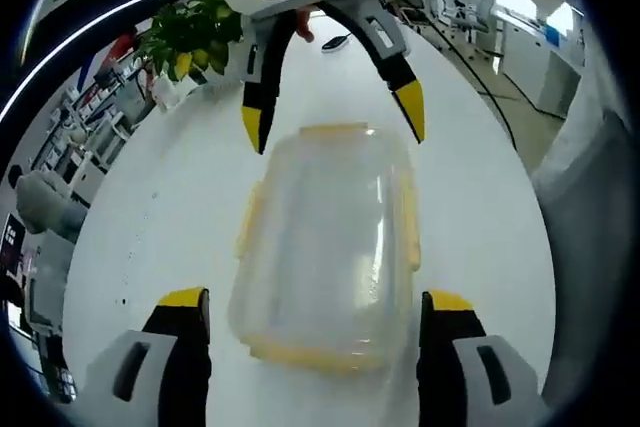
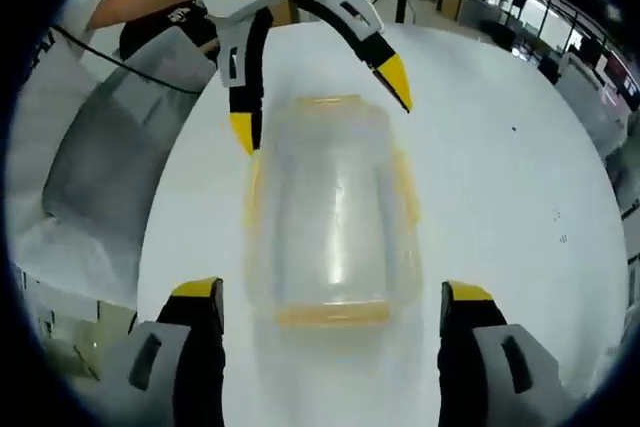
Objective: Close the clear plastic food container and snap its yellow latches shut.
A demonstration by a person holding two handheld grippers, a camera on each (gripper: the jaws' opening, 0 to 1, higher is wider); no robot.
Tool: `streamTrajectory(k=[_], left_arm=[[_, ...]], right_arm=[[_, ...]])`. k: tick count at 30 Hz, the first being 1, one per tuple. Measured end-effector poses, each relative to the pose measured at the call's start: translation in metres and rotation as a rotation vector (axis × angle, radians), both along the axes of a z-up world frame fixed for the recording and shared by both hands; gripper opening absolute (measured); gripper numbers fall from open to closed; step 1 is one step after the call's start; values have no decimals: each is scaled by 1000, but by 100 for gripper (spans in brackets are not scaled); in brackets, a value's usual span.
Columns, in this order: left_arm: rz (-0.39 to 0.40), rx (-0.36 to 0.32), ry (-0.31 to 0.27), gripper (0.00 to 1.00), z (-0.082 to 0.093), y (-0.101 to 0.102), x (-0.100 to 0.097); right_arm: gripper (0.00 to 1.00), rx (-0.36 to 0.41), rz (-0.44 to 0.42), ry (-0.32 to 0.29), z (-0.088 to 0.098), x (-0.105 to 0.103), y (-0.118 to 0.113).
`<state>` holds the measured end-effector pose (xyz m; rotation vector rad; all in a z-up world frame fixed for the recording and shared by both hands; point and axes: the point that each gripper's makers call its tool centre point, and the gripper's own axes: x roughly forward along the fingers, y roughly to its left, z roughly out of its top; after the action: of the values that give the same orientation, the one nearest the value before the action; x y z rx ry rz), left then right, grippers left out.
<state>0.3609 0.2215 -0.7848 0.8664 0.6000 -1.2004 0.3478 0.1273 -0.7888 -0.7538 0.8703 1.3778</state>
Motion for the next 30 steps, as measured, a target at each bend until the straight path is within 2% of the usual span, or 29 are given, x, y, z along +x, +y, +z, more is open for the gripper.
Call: streamTrajectory(k=[4,6,7,12,21,24,30], left_arm=[[-12,27,4,82,-5,4,-1],[-9,36,7,80,-7,6,-1],[-2,43,12,79,-8,8,-2],[0,38,2,75,-8,9,-3],[7,44,-4,72,-8,14,-3],[11,58,-2,72,-8,23,-3],[34,81,-1,72,-9,49,-5]], right_arm=[[86,4,3,-13,-4,2,7],[85,-20,12,-19,-9,2,4],[82,-52,18,-1,-12,-1,0],[75,-42,27,-28,-13,1,3],[75,-24,36,-29,-12,-1,11],[75,-23,40,-30,-12,-1,17],[75,-4,58,-31,-12,-1,44]])
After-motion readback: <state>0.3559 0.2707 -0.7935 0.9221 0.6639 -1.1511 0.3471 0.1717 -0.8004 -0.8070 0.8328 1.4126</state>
